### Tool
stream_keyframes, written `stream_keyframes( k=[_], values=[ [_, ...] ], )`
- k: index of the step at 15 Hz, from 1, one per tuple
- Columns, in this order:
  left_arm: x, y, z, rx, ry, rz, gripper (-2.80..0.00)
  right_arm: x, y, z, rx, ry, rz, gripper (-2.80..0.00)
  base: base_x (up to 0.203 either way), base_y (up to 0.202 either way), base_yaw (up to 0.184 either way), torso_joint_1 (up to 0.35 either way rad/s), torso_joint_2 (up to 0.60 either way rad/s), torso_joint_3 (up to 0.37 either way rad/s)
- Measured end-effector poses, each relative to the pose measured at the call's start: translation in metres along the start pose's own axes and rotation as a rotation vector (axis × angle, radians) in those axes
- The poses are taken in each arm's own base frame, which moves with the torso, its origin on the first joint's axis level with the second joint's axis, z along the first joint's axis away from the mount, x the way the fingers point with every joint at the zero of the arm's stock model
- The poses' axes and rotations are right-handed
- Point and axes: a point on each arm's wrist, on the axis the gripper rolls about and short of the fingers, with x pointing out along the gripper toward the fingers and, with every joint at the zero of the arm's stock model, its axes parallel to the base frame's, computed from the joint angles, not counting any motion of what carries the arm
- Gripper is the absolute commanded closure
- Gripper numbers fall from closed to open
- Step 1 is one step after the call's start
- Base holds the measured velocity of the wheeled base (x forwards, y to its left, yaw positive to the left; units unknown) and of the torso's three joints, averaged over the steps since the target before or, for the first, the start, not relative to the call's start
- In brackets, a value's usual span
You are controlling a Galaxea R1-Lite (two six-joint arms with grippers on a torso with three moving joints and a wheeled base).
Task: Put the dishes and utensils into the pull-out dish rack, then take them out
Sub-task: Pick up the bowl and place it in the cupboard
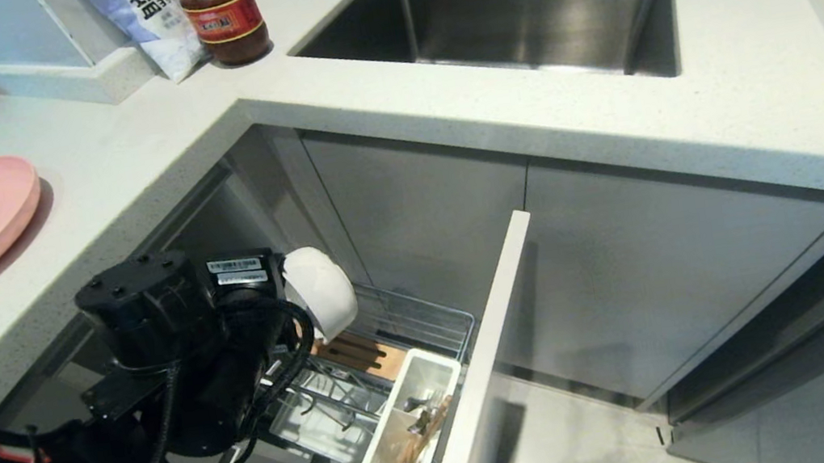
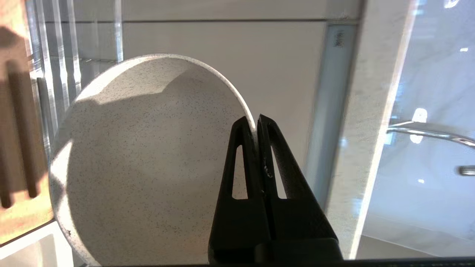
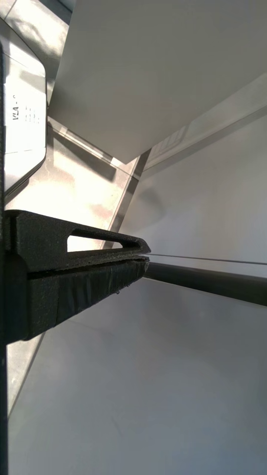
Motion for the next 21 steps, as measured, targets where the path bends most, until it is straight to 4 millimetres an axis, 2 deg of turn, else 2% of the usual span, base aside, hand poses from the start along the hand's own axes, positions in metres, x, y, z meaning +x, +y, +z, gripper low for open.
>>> stream_keyframes(
  k=[5,12,21],
  values=[
    [0.012,0.007,0.000,-0.006,-0.043,0.013,0.00,0.000,0.000,0.000,0.000,0.000,0.000,0.00,0.000,0.000,0.000,0.000,0.00,0.000],
    [0.035,0.029,-0.008,-0.048,-0.076,-0.038,0.00,0.000,0.000,0.000,0.000,0.000,0.000,0.00,0.000,0.000,0.000,0.000,0.00,0.000],
    [0.042,0.044,-0.018,-0.076,-0.072,-0.039,0.00,0.000,0.000,0.000,0.000,0.000,0.000,0.00,0.000,0.000,0.000,0.000,0.00,0.000]
  ],
)
